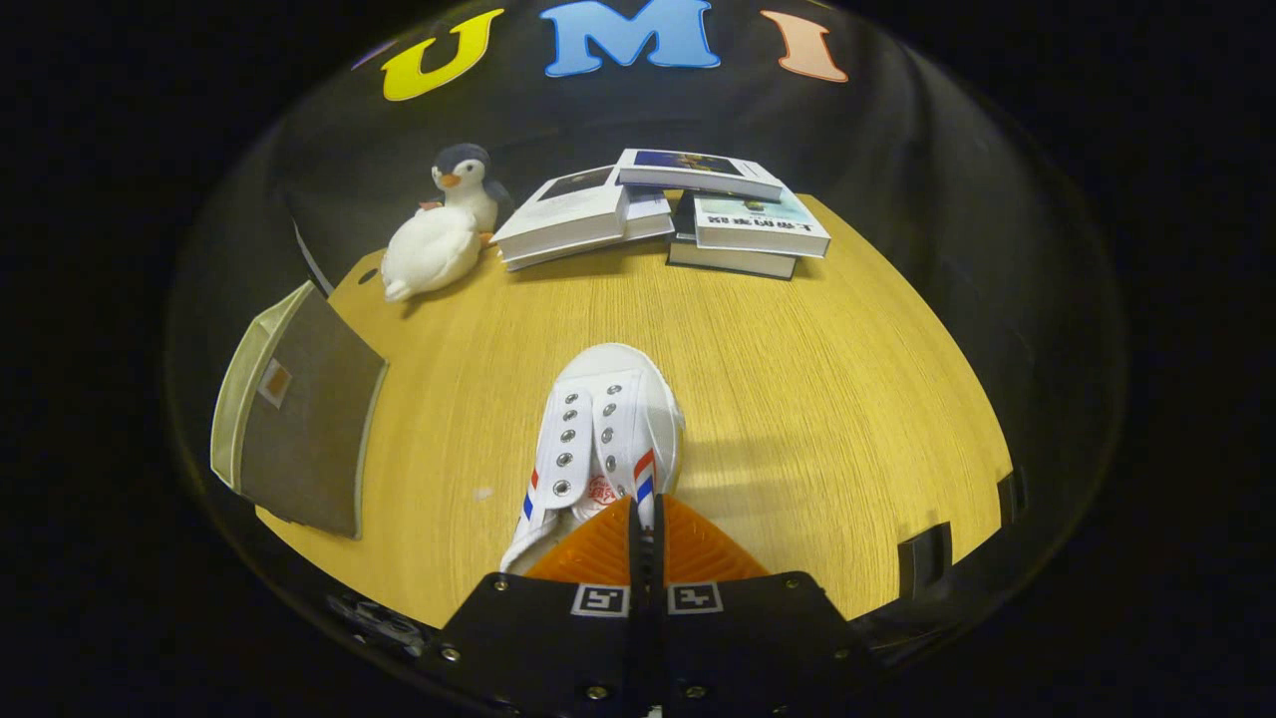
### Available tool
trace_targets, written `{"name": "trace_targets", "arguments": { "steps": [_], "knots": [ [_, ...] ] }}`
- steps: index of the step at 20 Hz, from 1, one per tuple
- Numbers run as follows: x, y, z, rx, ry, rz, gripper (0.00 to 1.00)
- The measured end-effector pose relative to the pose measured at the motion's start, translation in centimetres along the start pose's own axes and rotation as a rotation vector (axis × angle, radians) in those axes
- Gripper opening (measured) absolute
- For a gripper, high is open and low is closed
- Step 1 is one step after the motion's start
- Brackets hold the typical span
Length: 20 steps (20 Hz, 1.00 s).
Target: Open the storage box then place both shoes into the box .Put the left shoe in first, then the right shoe, with the right side of both shoes facing outward in a uniform manner.
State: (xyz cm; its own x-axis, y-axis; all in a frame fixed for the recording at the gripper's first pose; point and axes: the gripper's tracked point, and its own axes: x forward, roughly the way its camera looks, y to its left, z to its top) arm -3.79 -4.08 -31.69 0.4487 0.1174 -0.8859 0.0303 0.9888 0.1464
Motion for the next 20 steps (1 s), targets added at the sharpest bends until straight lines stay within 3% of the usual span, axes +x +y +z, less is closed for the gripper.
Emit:
{"name": "trace_targets", "arguments": {
  "steps": [12, 20],
  "knots": [
    [-5.8, 11.5, 7.7, 0.011, -0.130, 0.139, 0.00],
    [-7.8, 22.0, 9.3, -0.015, -0.157, 0.259, 0.00]
  ]
}}
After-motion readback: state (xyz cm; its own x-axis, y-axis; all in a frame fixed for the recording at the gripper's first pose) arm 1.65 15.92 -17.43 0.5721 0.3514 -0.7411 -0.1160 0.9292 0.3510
